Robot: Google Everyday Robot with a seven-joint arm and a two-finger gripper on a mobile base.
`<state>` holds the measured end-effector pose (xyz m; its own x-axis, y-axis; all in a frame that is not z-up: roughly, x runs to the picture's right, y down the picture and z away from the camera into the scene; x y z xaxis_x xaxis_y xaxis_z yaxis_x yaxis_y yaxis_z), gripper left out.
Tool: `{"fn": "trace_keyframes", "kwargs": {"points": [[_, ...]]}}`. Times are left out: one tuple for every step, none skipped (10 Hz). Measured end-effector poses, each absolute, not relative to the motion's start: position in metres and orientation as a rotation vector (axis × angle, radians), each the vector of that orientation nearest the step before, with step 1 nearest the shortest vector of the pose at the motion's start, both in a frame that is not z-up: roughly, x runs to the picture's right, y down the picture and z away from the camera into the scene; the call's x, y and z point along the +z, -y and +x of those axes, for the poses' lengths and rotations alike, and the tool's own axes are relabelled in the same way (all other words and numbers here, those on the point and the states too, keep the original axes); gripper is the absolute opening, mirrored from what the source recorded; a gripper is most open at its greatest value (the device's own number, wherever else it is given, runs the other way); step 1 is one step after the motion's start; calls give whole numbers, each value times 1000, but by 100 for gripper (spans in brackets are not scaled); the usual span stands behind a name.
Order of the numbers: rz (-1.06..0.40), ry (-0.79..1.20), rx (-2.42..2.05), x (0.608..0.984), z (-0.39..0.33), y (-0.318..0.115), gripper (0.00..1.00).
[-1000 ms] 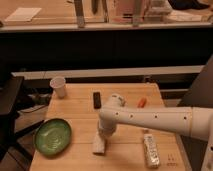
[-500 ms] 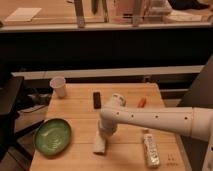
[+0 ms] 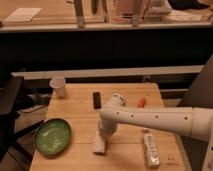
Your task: Wipe the white sponge on the table
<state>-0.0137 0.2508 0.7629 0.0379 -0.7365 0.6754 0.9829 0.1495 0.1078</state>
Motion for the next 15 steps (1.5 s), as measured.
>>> {"fn": "trace_keyframes", "kwargs": {"points": [[-447,690,-1384,763,-13,-251,0],[-450,690,-1390,763,-12,-251,0],[-450,695,-1399,764,-14,-251,0],[-449,694,-1398,762,-13,-251,0],[-449,693,-1389,762,-10,-251,0],[-449,695,-1390,763,-12,-251,0],[-447,698,-1392,763,-14,-251,0],[-445,698,-1389,764,-13,-250,0],[-442,699,-1381,765,-10,-249,0],[-444,699,-1380,765,-8,-249,0],[-444,700,-1385,765,-9,-250,0],[-444,702,-1387,764,-13,-251,0],[-441,704,-1390,764,-15,-251,0],[-441,702,-1386,764,-14,-250,0],[-443,702,-1386,765,-11,-250,0]]}}
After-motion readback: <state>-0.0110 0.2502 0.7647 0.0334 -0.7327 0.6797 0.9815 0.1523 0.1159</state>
